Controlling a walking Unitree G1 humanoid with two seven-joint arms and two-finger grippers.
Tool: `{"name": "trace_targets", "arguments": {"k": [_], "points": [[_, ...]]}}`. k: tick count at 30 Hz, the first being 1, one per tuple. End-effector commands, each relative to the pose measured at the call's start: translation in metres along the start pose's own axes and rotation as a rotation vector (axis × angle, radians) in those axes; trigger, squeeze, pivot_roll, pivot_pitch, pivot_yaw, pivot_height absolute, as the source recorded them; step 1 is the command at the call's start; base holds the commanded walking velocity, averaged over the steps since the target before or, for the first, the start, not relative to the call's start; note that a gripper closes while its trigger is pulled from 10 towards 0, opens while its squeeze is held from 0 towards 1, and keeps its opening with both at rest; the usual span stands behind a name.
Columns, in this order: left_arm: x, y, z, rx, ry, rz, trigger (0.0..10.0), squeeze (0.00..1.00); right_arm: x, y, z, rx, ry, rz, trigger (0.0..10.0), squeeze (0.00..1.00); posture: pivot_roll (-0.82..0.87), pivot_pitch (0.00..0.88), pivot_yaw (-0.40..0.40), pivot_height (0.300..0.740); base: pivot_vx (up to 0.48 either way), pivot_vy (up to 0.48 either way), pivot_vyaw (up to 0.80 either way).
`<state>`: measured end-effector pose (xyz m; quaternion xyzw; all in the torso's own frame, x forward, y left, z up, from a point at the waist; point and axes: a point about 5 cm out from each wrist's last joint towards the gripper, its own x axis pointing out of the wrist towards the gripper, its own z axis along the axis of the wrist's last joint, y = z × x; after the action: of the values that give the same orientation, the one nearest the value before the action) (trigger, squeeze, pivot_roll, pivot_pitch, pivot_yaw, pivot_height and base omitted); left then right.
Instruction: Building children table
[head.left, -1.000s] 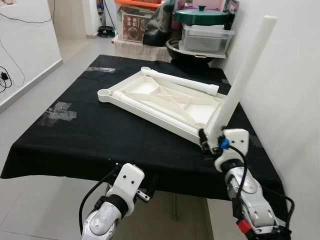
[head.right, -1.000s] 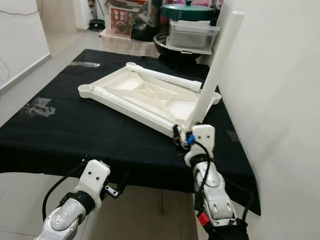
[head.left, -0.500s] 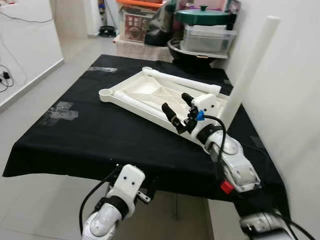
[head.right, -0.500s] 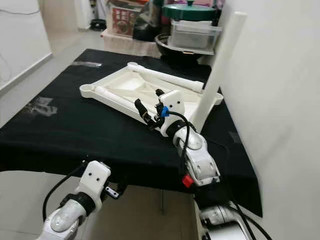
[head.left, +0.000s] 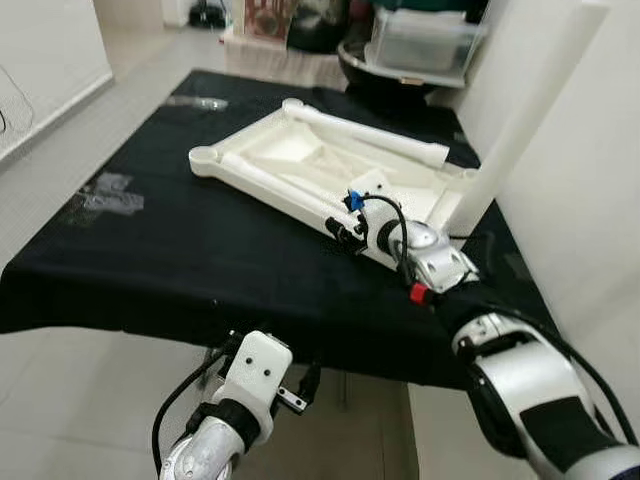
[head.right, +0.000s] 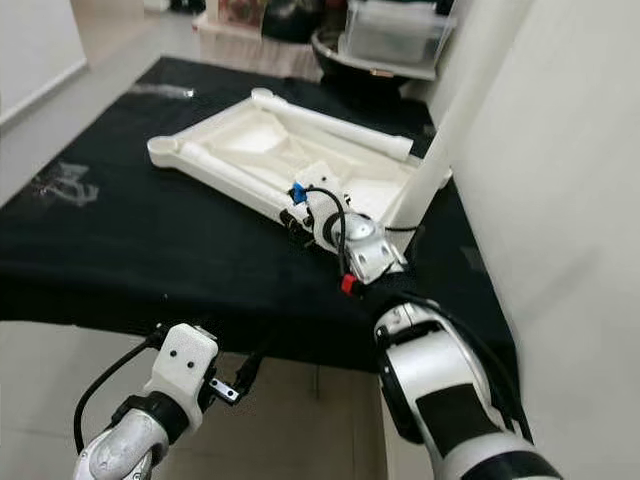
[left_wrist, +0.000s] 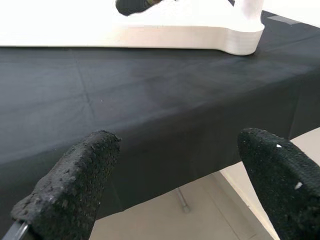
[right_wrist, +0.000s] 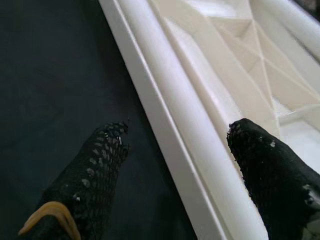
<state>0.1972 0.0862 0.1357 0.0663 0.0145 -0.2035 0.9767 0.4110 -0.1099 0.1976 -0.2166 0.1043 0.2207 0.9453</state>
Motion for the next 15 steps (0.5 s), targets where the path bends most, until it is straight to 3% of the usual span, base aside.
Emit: {"name": "trace_targets", "arguments": {"k": [1, 9, 15], "points": [[-0.003, -0.005, -0.001, -0.01, 0.019, -0.018, 10.0, 0.0, 0.001, -0.001, -0.002, -0.027, 0.018, -0.001, 10.0, 0.0, 0.12, 0.176, -0.17, 0.74, 0.0, 0.0, 0.0], [-0.013, -0.011, 0.003, -0.024, 0.041, -0.024, 10.0, 0.0, 0.005, -0.001, 0.014, -0.077, 0.014, 0.002, 10.0, 0.0, 0.11, 0.186, -0.178, 0.74, 0.0, 0.0, 0.0], [-0.014, -0.013, 0.006, -0.031, 0.037, -0.018, 10.0, 0.0, 0.006, 0.0, 0.014, -0.039, 0.016, 0.0, 10.0, 0.0, 0.11, 0.179, -0.181, 0.74, 0.0, 0.0, 0.0]]}}
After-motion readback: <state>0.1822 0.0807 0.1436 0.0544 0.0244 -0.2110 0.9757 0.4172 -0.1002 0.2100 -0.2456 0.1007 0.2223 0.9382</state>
